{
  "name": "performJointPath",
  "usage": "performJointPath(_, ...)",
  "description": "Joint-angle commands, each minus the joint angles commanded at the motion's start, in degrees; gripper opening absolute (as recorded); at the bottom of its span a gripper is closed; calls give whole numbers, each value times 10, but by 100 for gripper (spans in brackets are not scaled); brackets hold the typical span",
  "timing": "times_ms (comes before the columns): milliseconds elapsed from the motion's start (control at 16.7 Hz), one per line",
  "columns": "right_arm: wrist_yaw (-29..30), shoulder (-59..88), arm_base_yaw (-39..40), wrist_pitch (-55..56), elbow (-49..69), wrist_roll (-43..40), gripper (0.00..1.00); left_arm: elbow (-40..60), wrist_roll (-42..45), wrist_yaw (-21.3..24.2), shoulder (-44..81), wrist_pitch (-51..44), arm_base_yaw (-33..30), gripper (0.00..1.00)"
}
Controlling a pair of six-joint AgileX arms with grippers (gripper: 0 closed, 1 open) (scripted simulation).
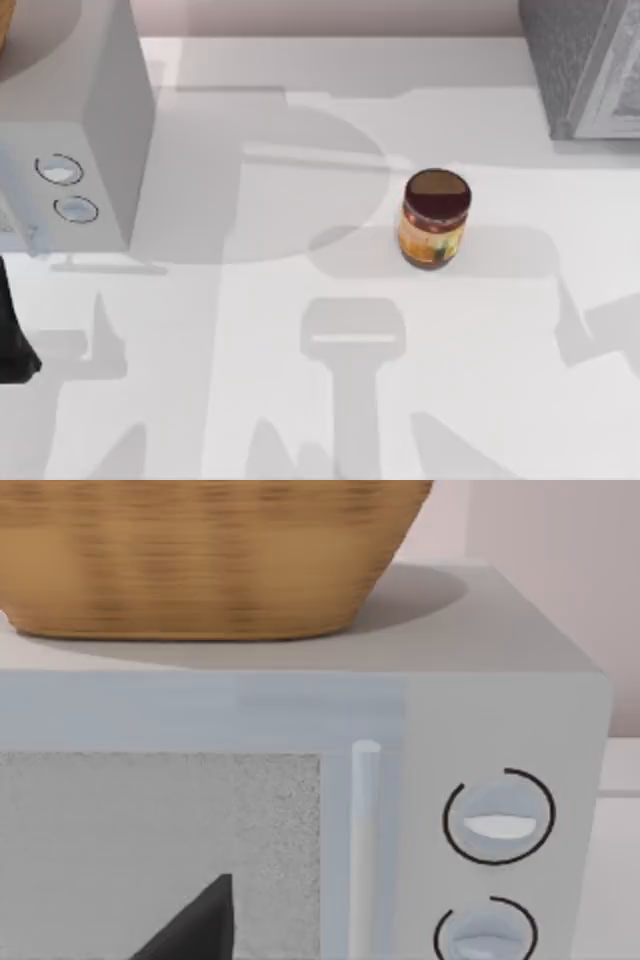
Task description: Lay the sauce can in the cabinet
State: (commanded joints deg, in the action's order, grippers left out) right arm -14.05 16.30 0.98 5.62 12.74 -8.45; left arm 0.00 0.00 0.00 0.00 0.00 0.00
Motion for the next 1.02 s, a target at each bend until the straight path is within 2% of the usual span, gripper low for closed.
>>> performJointPath(1020, -288, 428, -5, 44, 272, -209, 100, 0, 0, 0, 0, 0, 0, 100)
